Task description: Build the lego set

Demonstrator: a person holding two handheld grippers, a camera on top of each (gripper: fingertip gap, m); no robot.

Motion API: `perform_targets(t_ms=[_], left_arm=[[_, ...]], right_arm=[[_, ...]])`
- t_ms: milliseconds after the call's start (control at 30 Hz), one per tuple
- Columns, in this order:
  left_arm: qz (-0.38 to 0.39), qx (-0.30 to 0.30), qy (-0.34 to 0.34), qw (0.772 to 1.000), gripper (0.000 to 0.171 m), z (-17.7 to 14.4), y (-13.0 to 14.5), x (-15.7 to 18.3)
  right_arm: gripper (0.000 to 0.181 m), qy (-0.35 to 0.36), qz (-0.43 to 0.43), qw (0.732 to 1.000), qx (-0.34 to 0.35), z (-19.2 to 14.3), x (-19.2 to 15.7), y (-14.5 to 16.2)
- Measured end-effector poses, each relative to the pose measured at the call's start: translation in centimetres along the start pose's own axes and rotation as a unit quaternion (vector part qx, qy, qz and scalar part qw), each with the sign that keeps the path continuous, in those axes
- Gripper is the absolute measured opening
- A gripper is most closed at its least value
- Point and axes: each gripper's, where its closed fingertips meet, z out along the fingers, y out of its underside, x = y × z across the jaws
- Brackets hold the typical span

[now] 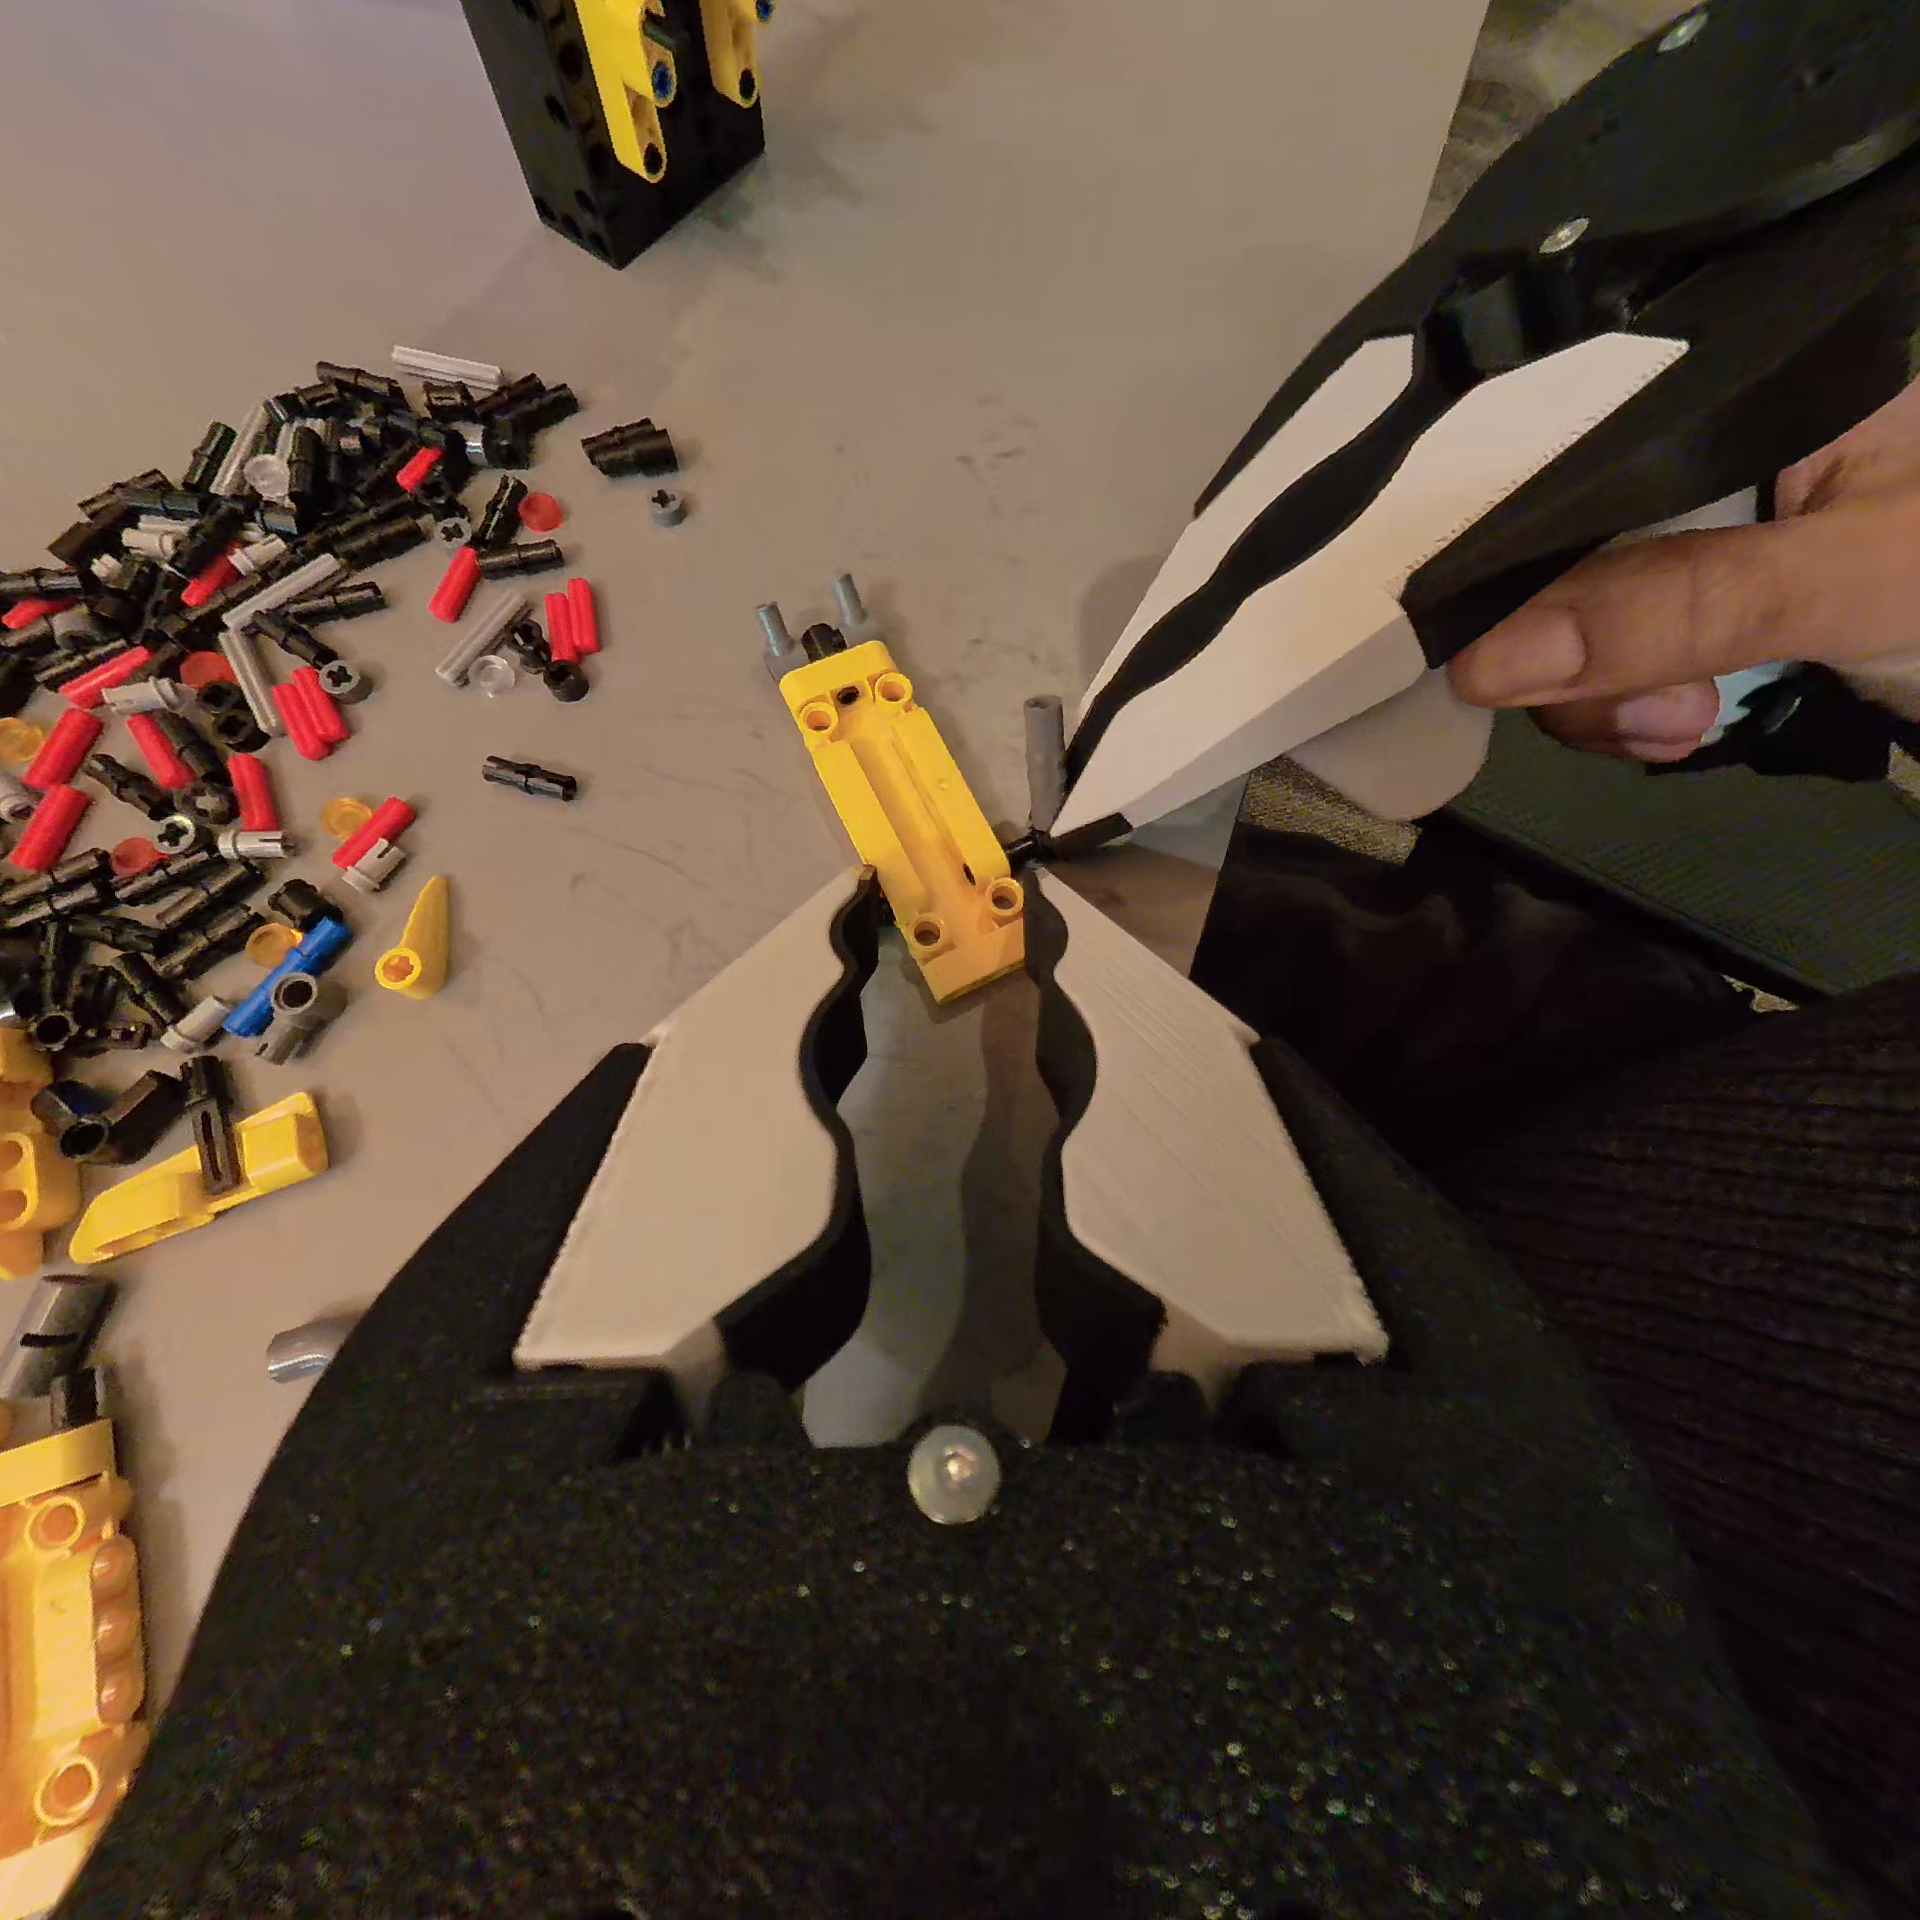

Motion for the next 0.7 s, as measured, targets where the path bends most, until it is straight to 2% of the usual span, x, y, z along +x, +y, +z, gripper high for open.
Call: perform_targets(t_ms=[233,700], left_arm=[[0.014,-0.003,0.027,1.0,0.027,0.05,0.01,0.47],[0.0,-0.001,0.038,0.999,0.027,-0.04,-0.08,0.42]], right_arm=[[0.004,0.015,-0.072,0.997,-0.012,0.15,-0.28,0.12],[0.008,0.005,-0.037,0.999,0.006,-0.32,-0.16,0.22]])
